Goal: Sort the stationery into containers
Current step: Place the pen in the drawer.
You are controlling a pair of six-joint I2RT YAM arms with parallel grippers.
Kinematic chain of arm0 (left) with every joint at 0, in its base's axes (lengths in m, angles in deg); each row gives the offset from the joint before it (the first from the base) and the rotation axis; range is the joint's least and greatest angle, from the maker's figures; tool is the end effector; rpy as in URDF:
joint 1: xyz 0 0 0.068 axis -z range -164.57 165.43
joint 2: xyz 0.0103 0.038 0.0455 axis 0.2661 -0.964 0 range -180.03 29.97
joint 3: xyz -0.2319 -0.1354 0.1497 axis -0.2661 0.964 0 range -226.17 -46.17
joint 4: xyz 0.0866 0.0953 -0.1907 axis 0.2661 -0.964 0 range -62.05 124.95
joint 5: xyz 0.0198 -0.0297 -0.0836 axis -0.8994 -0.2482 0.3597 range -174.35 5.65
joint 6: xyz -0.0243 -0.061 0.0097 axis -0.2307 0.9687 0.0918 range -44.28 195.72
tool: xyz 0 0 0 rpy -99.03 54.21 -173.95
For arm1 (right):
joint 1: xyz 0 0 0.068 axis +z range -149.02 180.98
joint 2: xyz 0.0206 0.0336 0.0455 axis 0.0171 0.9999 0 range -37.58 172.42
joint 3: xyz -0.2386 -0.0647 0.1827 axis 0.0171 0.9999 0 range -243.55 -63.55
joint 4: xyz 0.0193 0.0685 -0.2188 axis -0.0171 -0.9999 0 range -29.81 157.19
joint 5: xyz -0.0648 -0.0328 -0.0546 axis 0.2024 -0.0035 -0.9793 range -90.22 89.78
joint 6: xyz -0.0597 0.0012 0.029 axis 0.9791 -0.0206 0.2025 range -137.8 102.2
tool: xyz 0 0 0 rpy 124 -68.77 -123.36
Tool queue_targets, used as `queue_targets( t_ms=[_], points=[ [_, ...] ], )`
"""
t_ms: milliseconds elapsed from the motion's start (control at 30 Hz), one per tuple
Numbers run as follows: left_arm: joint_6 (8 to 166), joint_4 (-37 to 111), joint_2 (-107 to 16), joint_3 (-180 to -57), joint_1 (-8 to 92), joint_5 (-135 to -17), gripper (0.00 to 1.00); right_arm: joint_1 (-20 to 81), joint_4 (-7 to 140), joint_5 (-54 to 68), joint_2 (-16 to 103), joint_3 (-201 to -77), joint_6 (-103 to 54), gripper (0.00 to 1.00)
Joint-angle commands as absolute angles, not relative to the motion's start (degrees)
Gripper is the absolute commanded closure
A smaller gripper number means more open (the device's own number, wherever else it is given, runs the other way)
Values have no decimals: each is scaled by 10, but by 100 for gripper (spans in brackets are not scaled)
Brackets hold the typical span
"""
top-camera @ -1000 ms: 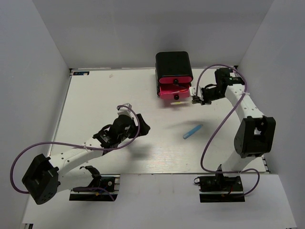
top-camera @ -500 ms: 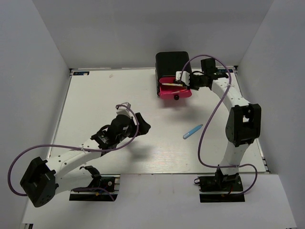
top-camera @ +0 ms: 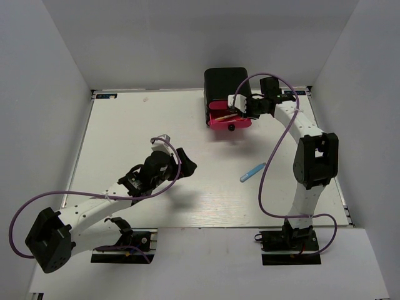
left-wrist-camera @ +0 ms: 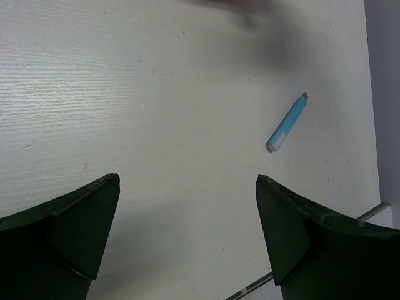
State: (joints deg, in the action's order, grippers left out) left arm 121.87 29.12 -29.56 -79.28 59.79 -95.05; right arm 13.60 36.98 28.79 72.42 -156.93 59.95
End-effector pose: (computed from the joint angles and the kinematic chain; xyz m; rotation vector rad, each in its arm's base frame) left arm 0.1429 -0.1260 0.2645 -0.1484 2.2070 -0.7198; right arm 0.4082 0.1176 0.3046 -1.7590 1.4228 0.0113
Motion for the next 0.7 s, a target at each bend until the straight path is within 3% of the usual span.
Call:
queue_targets(
  t_ms=[0, 167, 267, 300, 500, 667],
  points=[
    [1220, 295, -294, -795, 596, -957, 0, 138, 376, 288, 727, -1593, 590, 63],
    [1220, 295, -288, -795, 596, -957, 0, 135, 390, 320, 702, -1589, 556, 66],
    [1220, 295, -283, -790, 596, -962, 0, 133, 393, 353, 675, -1571, 541, 95],
    [1220, 295, -283, -790, 596, -962, 0, 135, 388, 366, 671, -1566, 542, 100],
    [1220, 295, -289, -795, 596, -962, 0, 137, 166, 454, 691, -1592, 694, 100],
    [1220, 290, -283, -789, 596, -962, 0, 141, 56, 434, 752, -1657, 730, 100]
  ],
)
